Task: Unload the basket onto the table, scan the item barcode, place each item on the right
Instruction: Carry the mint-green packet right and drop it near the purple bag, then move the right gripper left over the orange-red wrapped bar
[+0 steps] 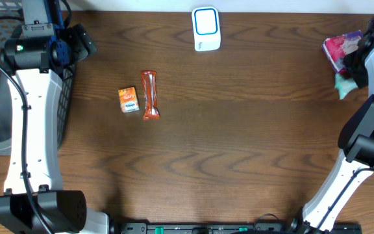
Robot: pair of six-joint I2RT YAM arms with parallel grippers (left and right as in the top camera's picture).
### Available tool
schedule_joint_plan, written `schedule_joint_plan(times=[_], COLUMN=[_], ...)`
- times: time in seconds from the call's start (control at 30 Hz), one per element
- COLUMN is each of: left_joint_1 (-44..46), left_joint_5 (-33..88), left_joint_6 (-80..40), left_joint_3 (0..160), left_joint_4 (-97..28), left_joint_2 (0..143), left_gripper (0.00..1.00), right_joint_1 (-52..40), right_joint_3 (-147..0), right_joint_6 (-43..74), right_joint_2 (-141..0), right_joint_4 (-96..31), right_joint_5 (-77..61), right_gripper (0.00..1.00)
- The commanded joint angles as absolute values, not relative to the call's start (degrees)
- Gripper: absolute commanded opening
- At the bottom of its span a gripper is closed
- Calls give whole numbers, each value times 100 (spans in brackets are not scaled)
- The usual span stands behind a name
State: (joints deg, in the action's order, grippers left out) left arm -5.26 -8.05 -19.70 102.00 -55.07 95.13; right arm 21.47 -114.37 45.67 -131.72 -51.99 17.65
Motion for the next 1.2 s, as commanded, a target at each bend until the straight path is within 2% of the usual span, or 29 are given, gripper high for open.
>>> schedule_joint_plan(times=[0.0,0.17,0.43,0.67,0.87,1.0,1.07,1.1,1.17], left_joint_1=[-609,-609,-609,-609,-609,-609,-609,-609,-609], left_joint_5=[-923,-923,-923,-923,-923,-923,-923,-923,-923], left_joint_6=[-2027,-2027,-2027,-2027,-2027,-2027,-2027,-2027,-2027], left_joint_3=[10235,10235,10235,10235,10235,10235,10235,10235,10235], left_joint_4=[-5522,-5522,-5522,-5522,-5522,-5522,-5522,-5522,-5522], left_joint_2=[9441,9441,9441,9441,9441,9441,9441,9441,9441], left_gripper=[98,98,98,98,98,98,98,98,98], right_joint_1=[2132,2128,1925,1431,895,440,193,71,-176], right_joint_3=[-11463,-11469,-11469,-11469,-11463,-11463,-11463,-11463,-11463], right_joint_6=[4178,3514,2742,2060,2051,2045,1957,1898,1813], right_joint_2=[-13168,-13054,-12477,-12057,-12038,-12038,-12038,-12038,-12038], right_joint_4=[-5188,-5218,-5227,-5212,-5299,-5343,-5343,-5339,-5323], right_joint_5=[1553,1214,338,-1619,-2797,-2794,-2792,-2764,-2534], right_gripper=[66,72,73,73,74,84,96,99,99])
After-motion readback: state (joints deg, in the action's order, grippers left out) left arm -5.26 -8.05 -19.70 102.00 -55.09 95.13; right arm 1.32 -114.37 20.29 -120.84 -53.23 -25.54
